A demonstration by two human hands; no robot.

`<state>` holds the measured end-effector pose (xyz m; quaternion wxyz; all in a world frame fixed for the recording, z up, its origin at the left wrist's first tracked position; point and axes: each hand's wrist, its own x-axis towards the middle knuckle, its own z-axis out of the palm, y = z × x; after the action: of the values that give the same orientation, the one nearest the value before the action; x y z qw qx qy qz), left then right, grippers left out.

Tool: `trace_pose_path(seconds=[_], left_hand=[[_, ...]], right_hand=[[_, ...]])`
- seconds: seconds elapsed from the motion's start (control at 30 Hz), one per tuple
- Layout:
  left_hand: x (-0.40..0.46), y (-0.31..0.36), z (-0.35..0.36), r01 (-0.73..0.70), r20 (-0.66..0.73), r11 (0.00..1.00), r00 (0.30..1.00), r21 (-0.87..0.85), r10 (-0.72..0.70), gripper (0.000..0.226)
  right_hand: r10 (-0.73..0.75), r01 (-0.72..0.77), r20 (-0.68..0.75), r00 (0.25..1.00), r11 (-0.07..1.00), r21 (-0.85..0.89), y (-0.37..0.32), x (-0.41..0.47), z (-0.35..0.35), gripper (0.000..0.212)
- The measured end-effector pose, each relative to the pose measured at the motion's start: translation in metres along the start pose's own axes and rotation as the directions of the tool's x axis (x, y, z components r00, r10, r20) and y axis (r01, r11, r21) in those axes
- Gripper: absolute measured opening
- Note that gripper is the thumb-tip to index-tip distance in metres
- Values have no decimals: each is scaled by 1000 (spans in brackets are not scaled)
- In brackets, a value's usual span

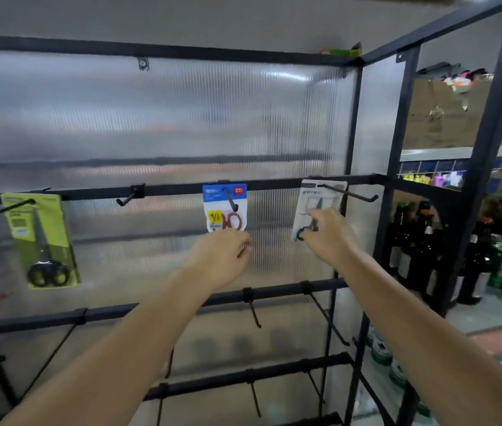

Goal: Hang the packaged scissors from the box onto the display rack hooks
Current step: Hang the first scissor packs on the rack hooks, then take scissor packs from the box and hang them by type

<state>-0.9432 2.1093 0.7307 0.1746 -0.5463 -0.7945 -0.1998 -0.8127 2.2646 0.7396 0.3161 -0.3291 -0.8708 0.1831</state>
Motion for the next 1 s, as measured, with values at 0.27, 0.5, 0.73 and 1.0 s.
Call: trace_pose_path(seconds=[0.27,0.5,0.73,1.0], left_hand=[[-84,-38,3,51,137,998,989,45,-56,26],[-219,-96,10,160,260,987,952,21,-160,29],[-361,-147,66,299,501,953,819,46,-281,28],[-505,-181,231,496,692,837,521,231,-500,31]], right_hand=[[-181,195,118,976,973,-126,-64,-70,41,34],[-182,189,336,924,982,12,-90,-166,112,38],[-97,87,590,802,995,46,-59,-269,231,34],[142,36,839,525,981,-189,64,-391,393,30]])
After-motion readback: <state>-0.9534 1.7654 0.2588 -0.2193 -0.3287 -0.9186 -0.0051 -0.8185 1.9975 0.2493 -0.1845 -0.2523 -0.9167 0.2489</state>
